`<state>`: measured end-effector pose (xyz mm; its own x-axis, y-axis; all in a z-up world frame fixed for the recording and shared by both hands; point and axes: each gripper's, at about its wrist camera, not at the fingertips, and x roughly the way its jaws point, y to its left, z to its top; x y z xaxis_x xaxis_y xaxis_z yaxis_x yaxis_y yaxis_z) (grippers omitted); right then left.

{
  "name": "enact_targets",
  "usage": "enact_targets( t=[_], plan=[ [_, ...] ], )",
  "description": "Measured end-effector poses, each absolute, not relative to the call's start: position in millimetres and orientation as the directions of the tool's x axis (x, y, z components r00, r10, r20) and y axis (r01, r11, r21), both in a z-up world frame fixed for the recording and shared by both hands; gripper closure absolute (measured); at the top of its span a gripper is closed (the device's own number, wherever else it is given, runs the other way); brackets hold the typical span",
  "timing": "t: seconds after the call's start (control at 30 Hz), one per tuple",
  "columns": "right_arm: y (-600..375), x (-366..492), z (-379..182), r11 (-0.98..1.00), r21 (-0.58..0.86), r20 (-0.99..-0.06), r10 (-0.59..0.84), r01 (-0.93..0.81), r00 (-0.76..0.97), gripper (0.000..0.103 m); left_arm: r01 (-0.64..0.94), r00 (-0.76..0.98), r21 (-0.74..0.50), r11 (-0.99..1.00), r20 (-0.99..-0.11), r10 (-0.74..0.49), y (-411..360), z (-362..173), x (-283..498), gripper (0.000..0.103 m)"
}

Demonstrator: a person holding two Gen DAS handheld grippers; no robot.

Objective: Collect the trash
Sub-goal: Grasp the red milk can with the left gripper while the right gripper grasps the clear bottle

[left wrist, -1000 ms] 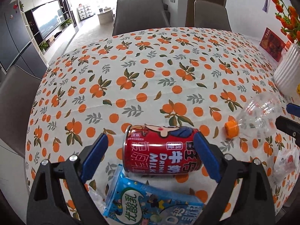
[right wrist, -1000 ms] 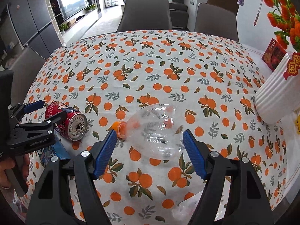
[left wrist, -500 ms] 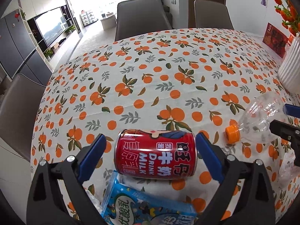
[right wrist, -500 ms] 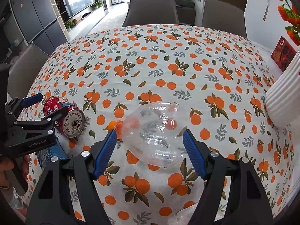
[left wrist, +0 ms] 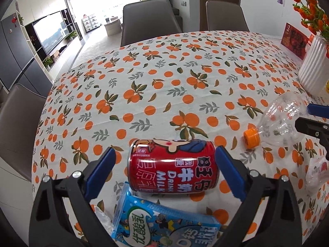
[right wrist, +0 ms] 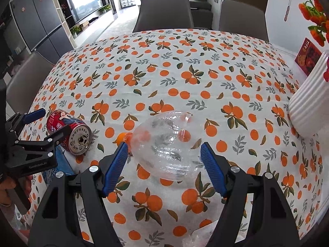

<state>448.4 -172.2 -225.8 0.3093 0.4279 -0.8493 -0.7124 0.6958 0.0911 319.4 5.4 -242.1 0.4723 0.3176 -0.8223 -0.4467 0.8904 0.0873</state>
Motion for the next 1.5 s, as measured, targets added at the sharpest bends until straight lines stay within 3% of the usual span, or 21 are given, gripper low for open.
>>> enact_targets(
  t=[0.53,0.93,1.5],
  plan=[
    [-174,451,-241,0.712,0.076,-0.869,0.391,-0.698,0.303,0.033,-0.346,0.467,0.143,0.927,-0.831,0.302,-8,-253,335,0.006],
    [-169,446,-239,0.706,0.088,-0.864,0.406,-0.703,0.299,0.033,-0.371,0.417,0.113,0.922,-0.867,0.274,17,-267,323,0.006],
    [-161,449,-242,0.716,0.076,-0.865,0.394,-0.694,0.311,0.033,-0.387,0.371,0.178,0.905,-0.869,0.329,51,-279,350,0.006]
  ],
)
